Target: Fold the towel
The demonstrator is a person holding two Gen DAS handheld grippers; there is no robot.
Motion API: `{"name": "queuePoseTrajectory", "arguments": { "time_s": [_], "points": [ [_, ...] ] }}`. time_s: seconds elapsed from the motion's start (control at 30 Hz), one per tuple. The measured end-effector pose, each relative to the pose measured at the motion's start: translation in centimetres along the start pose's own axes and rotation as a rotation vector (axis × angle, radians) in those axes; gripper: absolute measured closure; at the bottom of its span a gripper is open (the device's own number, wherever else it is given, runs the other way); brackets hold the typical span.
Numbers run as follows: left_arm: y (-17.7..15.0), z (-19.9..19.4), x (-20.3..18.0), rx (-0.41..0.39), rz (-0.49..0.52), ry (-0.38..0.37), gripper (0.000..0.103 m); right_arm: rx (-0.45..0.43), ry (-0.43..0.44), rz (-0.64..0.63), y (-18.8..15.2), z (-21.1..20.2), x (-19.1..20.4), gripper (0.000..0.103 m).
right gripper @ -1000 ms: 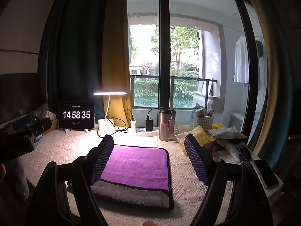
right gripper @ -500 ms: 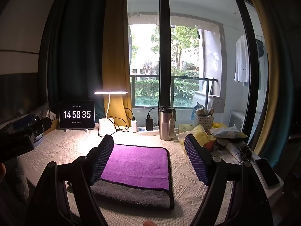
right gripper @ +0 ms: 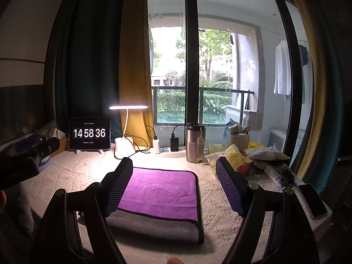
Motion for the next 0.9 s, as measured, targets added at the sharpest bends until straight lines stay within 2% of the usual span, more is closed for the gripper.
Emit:
{"name": "queuePoseTrajectory", "arguments": {
  "time_s": [0.9],
  "points": [
    [0.05, -0.13, -0.08, 0.004, 0.0, -0.006, 0.001, 0.009, 0.002, 0.012, -0.37, 0.02, -0.35, 0.022]
  ]
}}
Point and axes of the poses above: each gripper's, at about its wrist camera, not at the fingertips, and z roughly the way its jaws point, x to its left, y to its top, the point moved 8 cm from there along z, roughly the way its jaws point, and after that the axes turned 4 degrees about -x, right-handed, at the moved point
